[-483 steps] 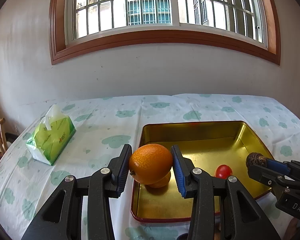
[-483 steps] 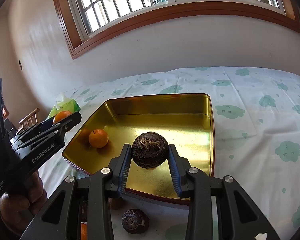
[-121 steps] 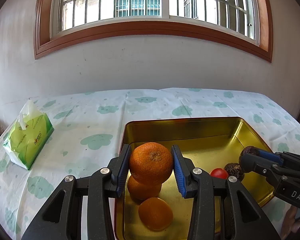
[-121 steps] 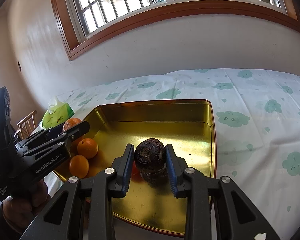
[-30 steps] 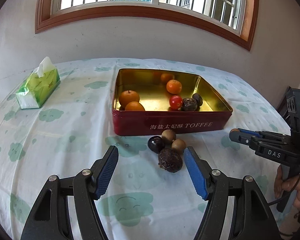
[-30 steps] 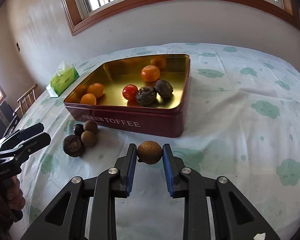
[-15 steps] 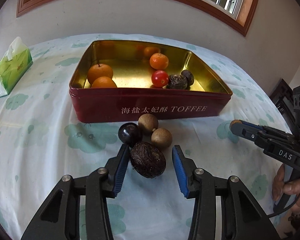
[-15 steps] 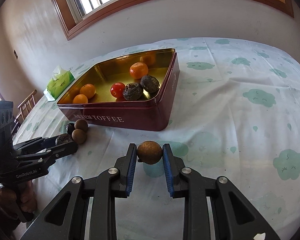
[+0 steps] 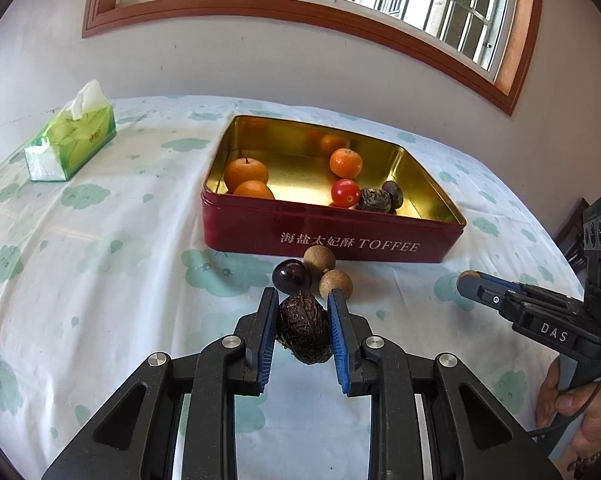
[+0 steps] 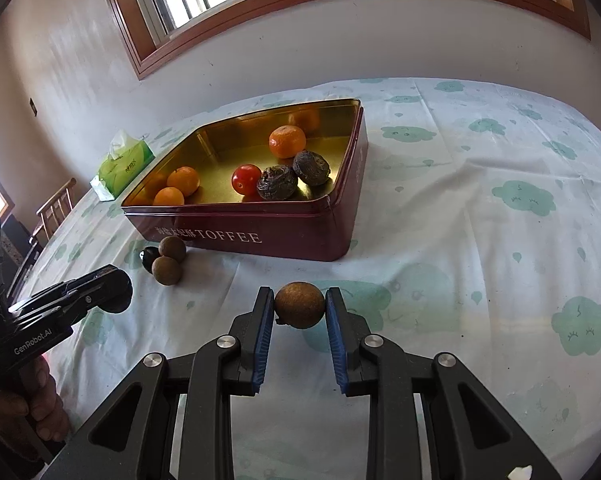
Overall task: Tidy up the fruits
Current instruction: 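Grasp a tan fruit with the right tool while the left tool grasps a dark fruit, then carry the tan fruit in the right tool while the left tool carries the dark fruit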
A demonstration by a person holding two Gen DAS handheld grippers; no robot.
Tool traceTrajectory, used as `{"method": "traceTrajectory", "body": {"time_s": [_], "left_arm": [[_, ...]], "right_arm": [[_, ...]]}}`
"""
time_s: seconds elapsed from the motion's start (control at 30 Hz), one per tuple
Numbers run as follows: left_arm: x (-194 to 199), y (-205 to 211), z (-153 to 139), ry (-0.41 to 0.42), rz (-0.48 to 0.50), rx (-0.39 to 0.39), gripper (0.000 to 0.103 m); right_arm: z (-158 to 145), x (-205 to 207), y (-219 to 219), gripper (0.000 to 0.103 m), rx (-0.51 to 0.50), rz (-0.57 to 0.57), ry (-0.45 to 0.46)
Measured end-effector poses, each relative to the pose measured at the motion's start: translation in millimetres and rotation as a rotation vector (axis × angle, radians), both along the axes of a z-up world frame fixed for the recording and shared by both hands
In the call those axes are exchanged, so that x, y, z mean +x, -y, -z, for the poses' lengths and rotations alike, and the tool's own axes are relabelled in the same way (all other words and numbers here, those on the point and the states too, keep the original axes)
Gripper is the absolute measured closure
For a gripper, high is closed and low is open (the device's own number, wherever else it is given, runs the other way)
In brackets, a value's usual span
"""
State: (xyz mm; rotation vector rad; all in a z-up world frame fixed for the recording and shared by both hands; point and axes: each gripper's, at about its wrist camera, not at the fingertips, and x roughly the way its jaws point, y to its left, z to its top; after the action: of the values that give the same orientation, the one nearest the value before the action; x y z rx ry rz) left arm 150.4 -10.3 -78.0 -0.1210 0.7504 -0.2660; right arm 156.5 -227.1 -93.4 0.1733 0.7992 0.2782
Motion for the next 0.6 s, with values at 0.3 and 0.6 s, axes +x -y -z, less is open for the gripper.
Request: {"method": "traceTrajectory", "body": {"time_s": [0.3,0.6], "left_arm": [[-12.9,-1.4,-15.5,0.064,-0.064,0.056,0.077],[-24.6,0.6,-21.2,0.101,-0.082,0.094,0.077]], "right_arm": [[-11.3,-15.2,-26.5,0.079,0.035,-0.031,0.049],[-14.2,-25.1,-31.5,0.079,0.034,-0.031,0.075]]}}
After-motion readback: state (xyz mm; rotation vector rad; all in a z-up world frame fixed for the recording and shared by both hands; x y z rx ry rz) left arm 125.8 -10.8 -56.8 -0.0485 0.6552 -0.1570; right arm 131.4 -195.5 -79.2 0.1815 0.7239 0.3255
